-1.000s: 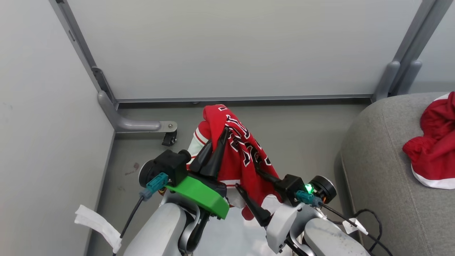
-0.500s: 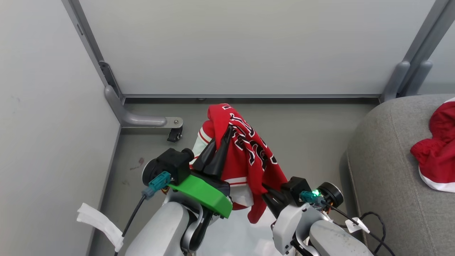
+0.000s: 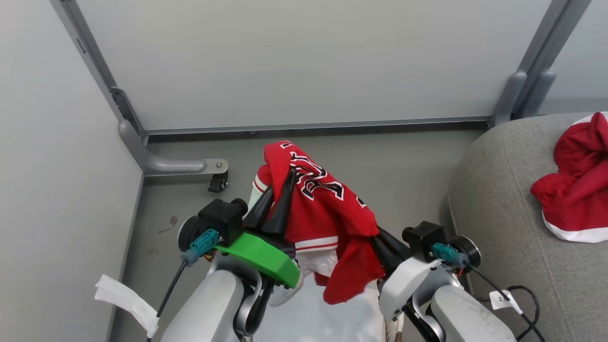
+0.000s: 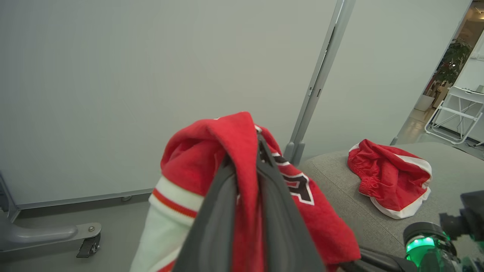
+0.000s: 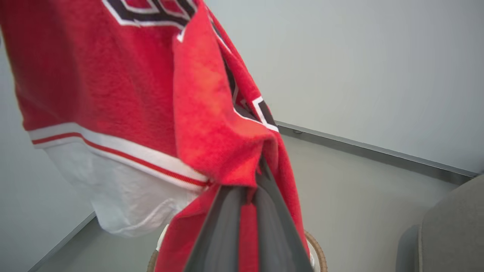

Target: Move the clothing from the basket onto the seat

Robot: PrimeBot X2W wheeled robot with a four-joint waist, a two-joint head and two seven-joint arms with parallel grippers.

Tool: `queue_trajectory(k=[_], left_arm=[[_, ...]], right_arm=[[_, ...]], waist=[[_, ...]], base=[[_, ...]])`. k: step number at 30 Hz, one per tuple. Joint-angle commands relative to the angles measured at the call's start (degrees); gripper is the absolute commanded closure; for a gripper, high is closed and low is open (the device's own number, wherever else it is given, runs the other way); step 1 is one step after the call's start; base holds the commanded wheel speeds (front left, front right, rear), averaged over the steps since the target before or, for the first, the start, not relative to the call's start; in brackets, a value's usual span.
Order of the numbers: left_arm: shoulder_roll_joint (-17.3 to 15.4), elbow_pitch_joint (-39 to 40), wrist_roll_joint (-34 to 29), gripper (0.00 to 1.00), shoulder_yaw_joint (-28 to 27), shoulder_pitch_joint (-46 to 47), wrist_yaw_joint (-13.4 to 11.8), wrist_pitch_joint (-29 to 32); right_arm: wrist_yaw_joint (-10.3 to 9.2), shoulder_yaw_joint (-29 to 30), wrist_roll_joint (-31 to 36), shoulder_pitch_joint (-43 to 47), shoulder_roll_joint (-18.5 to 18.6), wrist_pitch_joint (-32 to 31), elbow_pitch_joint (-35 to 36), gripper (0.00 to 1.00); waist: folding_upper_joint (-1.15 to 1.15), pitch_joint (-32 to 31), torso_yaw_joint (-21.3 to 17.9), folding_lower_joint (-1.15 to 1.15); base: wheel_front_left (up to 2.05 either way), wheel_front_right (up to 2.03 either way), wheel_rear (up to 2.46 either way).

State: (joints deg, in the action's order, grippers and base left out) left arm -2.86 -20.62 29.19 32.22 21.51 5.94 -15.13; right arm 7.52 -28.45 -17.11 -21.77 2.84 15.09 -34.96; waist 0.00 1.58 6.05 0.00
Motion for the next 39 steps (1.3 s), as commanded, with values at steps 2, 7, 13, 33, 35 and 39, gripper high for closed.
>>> queue_trajectory(k=[2,7,13,33,35,39], left_arm=[[-0.11,-0.66,-0.85,0.0,-0.88,-0.73,-0.68,-0.01],[-0.11,-2.5,-2.04,0.0,-2.31,-1.81,-0.56,0.01],[-0.12,-3.84,-3.46,0.0,-4.37,-3.35,0.06,0.01],[-0.17,-4.28,-6.51,0.0,-9.89,-5.86,1.02,0.01],[-0.17,-4.54,-6.53,0.0,-9.05,-4.84,1.08,0.02],[-0.22,-5.18,-5.56,0.0,-7.72,-3.19,1.22,0.01]], right_arm=[[-0.06,2.61,0.41,1.55,0.22,0.1,2.97,1.0],[-0.06,6.86,0.57,4.0,0.22,0.11,9.08,1.0],[-0.06,9.94,0.53,5.63,0.23,0.11,14.89,1.0],[-0.06,16.74,1.49,4.41,0.45,0.11,23.36,1.0],[-0.06,18.52,1.88,3.88,1.14,0.11,24.5,1.0],[-0.06,21.05,3.64,1.89,3.76,0.1,26.71,1.0]], waist=[[0.0,0.31,-1.62,0.0],[0.0,0.24,-4.87,0.0],[0.0,0.17,-10.86,0.0],[0.0,2.7,-35.13,0.0],[0.0,3.6,-35.75,0.0],[0.0,4.87,-36.47,0.0]], base=[[0.0,0.0,0.0],[0.0,0.0,0.0],[0.0,0.0,0.0],[0.0,0.0,0.0],[0.0,0.0,0.0],[0.0,0.0,0.0]])
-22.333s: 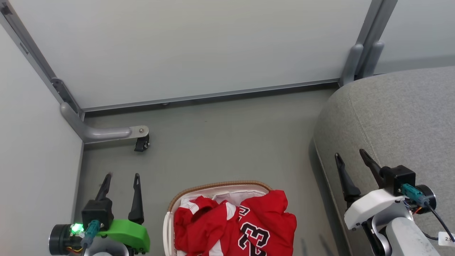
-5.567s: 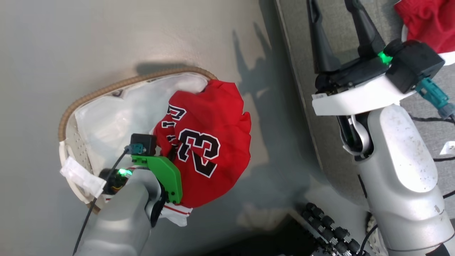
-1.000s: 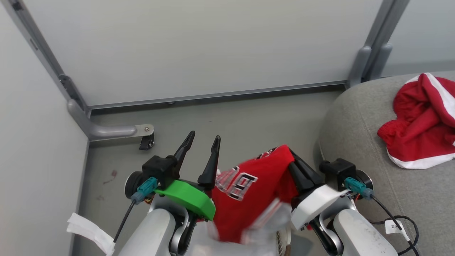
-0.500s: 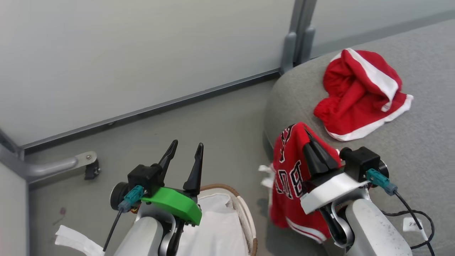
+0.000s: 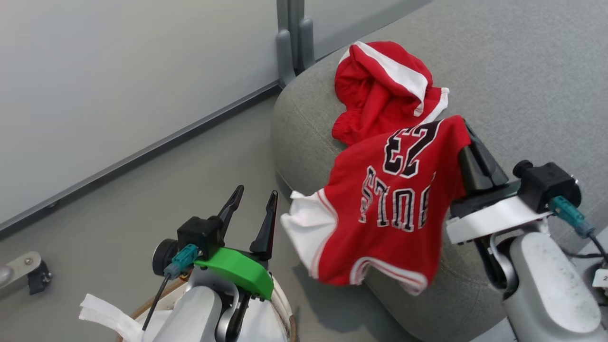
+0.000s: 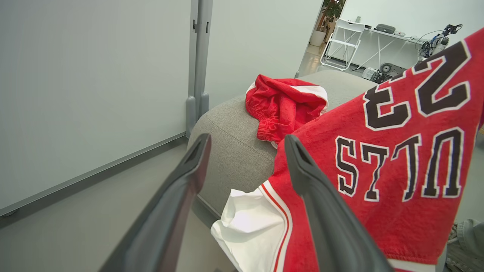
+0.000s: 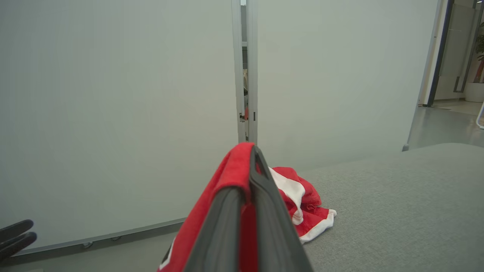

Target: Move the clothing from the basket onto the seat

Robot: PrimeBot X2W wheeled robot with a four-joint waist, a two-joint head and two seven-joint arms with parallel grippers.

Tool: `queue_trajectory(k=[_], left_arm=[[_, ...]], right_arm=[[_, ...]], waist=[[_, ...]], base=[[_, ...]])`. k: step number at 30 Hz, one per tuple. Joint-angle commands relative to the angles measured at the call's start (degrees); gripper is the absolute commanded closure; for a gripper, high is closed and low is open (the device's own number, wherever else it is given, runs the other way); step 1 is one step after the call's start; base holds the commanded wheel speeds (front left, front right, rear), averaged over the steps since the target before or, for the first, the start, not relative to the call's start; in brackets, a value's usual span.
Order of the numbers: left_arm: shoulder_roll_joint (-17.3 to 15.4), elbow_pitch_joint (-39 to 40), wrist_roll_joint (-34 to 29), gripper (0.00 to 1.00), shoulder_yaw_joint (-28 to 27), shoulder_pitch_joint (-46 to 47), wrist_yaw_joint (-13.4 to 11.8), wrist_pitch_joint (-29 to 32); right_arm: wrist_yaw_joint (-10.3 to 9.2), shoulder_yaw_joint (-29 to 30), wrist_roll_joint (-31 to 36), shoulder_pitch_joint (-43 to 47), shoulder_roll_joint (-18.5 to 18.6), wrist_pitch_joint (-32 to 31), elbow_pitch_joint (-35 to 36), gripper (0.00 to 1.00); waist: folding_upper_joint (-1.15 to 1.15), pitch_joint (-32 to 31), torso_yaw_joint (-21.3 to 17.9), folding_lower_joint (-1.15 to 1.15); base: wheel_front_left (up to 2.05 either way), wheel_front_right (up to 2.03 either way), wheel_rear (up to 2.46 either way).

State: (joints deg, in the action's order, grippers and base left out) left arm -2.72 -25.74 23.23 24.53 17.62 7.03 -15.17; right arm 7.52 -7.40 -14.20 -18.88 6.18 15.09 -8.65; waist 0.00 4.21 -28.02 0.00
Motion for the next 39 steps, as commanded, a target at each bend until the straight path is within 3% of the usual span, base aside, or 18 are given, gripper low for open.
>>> queue_trajectory(k=[1,12,21,30,39], left_arm=[[-0.36,-0.22,0.37,0.0,0.32,0.99,0.14,0.05],[-0.35,-1.46,-1.66,0.0,1.9,3.66,0.38,0.05],[-0.37,-1.81,-4.23,0.0,3.86,7.73,0.47,0.05],[-0.51,-1.73,-5.2,0.0,5.68,12.68,0.52,0.05],[-0.43,-1.27,-5.08,0.0,6.44,15.46,0.54,0.05]], right_arm=[[-0.06,0.1,1.39,-1.99,1.96,0.11,0.98,1.0],[-0.06,0.46,4.33,-21.0,16.48,0.1,1.19,1.0],[-0.06,0.57,7.6,-39.62,25.46,0.1,-7.86,1.0],[-0.07,3.81,12.95,-49.11,27.91,0.09,-19.85,1.0],[-0.07,10.31,15.65,-41.93,25.78,0.07,-33.57,1.0]], waist=[[0.0,2.7,-2.52,0.0],[0.0,8.29,-1.7,0.0],[0.0,15.44,2.77,0.0],[0.0,22.47,7.53,0.0],[0.0,26.76,11.55,0.0]], base=[[0.0,0.0,0.0],[0.0,0.0,0.0],[0.0,0.0,0.0],[0.0,0.0,0.0],[0.0,0.0,0.0]])
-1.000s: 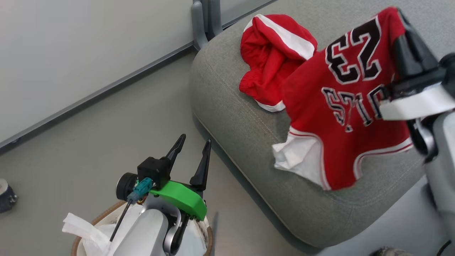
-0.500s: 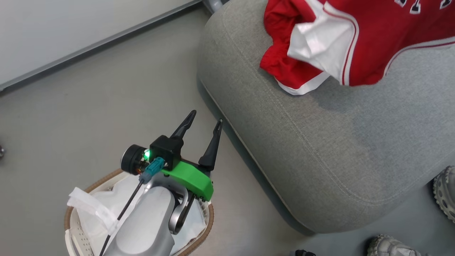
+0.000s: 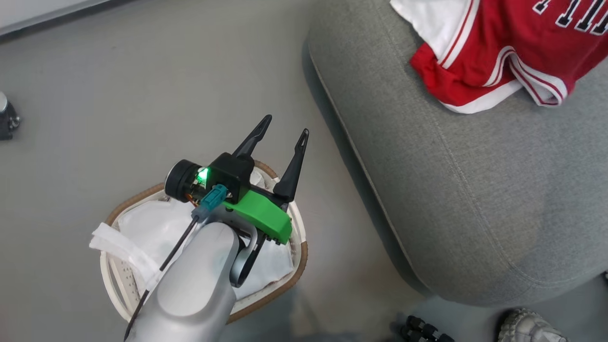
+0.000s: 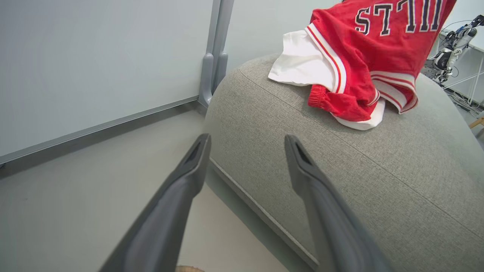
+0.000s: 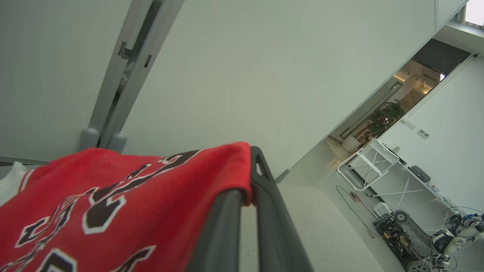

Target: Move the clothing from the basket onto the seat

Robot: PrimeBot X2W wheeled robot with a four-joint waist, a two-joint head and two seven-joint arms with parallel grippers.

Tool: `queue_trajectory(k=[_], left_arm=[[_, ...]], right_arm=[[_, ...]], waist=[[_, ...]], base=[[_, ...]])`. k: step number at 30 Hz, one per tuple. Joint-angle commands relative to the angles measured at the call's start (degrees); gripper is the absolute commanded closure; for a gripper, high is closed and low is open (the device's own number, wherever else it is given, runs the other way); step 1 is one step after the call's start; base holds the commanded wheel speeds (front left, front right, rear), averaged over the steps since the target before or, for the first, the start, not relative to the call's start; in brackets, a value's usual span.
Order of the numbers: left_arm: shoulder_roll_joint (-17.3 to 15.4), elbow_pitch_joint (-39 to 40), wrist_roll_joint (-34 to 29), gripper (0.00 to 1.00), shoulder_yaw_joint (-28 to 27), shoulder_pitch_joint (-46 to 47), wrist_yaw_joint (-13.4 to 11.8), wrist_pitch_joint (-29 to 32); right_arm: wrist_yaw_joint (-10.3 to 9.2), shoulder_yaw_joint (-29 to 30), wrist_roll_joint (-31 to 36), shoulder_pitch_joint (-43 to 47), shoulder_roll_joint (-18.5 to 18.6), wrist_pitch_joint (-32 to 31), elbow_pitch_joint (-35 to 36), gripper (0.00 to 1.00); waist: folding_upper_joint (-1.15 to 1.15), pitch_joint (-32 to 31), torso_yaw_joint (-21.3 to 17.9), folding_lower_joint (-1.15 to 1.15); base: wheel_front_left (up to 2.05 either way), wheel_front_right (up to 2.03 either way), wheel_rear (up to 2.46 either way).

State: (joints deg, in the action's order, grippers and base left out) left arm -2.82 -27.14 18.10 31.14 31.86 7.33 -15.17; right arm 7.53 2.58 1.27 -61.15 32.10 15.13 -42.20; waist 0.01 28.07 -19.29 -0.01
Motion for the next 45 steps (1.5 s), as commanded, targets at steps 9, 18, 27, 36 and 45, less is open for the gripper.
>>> queue_trajectory(k=[9,18,27,36,45], left_arm=[[-1.06,-0.34,-0.44,0.0,-1.16,0.59,0.22,0.05],[-0.86,-0.83,0.42,0.0,-1.54,-1.4,0.2,0.05],[-0.49,-0.69,1.67,0.0,-2.32,-4.52,0.19,0.05],[-0.23,-0.19,1.44,0.0,-6.68,-10.42,0.13,0.05],[-0.19,0.69,1.83,0.0,-10.94,-15.75,-1.87,0.06]], right_arm=[[-0.08,6.88,-0.51,12.48,-7.16,0.02,-1.9,0.9],[-0.08,12.44,-1.18,24.64,-12.58,0.01,1.84,0.0],[-0.08,14.92,-0.8,32.63,-15.06,0.02,5.88,0.0],[-0.07,8.86,-4.44,36.67,-18.7,0.02,11.81,0.0],[-0.07,2.56,-7.41,38.62,-21.63,0.02,13.69,0.0]], waist=[[-0.01,3.78,2.44,0.01],[-0.01,0.01,0.5,0.01],[-0.01,-6.34,0.33,0.01],[-0.01,-13.47,4.56,0.01],[-0.01,-18.6,11.82,0.01]], base=[[0.0,0.0,0.0],[0.0,0.0,0.0],[0.0,0.0,0.0],[0.0,0.0,0.0],[0.0,0.0,0.0]])
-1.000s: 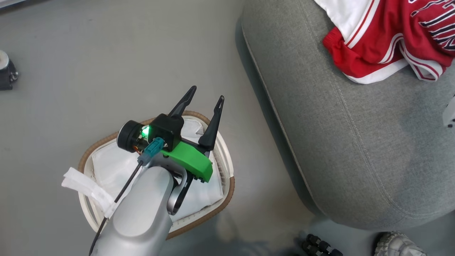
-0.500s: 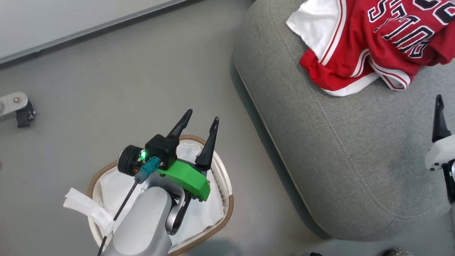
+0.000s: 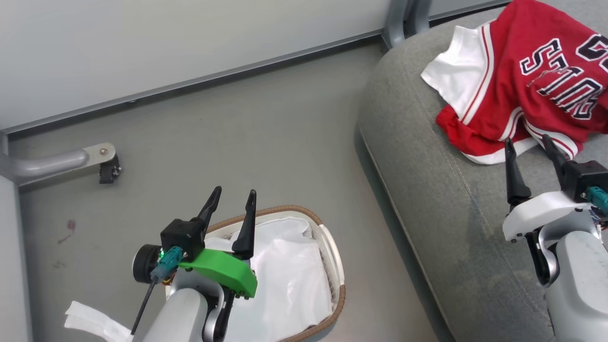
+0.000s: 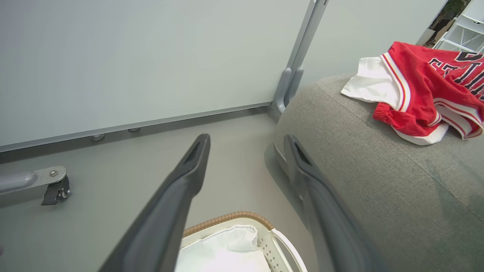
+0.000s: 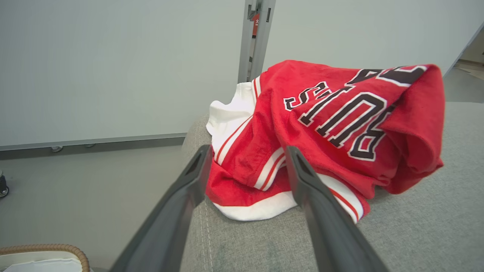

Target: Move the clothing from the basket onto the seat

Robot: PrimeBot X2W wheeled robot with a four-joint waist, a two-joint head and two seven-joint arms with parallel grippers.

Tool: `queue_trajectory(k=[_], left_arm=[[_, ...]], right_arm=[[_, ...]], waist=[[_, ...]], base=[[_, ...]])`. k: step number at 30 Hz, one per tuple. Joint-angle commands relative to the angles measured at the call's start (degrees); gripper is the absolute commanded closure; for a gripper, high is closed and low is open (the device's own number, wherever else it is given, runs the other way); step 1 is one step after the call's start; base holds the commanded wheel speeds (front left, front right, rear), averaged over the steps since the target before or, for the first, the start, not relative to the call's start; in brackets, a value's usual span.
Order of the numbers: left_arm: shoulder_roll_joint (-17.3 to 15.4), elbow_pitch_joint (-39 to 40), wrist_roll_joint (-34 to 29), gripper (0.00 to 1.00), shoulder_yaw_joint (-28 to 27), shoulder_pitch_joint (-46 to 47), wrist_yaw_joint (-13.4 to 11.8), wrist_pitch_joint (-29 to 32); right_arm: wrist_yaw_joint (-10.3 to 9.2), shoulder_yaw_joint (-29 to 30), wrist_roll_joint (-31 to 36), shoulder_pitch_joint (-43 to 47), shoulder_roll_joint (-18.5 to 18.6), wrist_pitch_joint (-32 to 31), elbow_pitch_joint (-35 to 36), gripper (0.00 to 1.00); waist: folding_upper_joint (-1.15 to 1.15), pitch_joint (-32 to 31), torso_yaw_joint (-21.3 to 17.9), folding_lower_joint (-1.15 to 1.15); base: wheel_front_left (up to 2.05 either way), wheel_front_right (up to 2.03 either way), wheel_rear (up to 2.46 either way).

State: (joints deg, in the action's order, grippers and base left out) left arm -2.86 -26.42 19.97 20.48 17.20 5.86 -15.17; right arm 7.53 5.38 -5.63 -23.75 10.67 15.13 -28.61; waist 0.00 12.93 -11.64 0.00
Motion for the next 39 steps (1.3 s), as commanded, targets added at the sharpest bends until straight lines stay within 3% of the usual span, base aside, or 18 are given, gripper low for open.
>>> queue_trajectory(k=[1,15,31,32,39], left_arm=[[-0.13,0.16,-0.02,0.0,-0.82,-1.44,-0.57,0.06],[-0.12,1.11,-1.41,0.0,-9.66,-7.06,-2.81,0.05],[-0.14,1.14,0.4,0.0,-14.93,-13.8,0.09,0.05],[0.02,0.97,0.39,1.0,-14.82,-13.35,0.0,0.0],[0.19,-0.59,3.42,1.0,-15.41,-13.39,0.16,1.04]], right_arm=[[-0.07,-0.52,-0.77,1.36,-0.44,0.02,0.16,0.0],[-0.07,-2.41,-2.72,3.63,-5.74,0.02,0.79,0.0],[-0.07,-3.59,-2.38,9.63,-7.28,0.02,-1.12,0.0],[-0.01,-3.66,-2.34,9.09,-7.4,0.0,-1.07,1.0],[0.0,-2.86,-5.43,10.22,-8.06,-1.41,-2.85,1.0]], waist=[[0.0,-3.79,4.9,0.0],[0.0,-8.14,12.17,0.0],[0.0,-12.06,12.52,0.0],[0.0,-12.06,12.54,0.0],[0.0,-12.12,12.5,0.0]], base=[[0.0,0.0,0.0],[0.0,0.0,0.0],[0.0,0.0,0.0],[0.0,0.0,0.0],[0.0,0.0,0.0]])
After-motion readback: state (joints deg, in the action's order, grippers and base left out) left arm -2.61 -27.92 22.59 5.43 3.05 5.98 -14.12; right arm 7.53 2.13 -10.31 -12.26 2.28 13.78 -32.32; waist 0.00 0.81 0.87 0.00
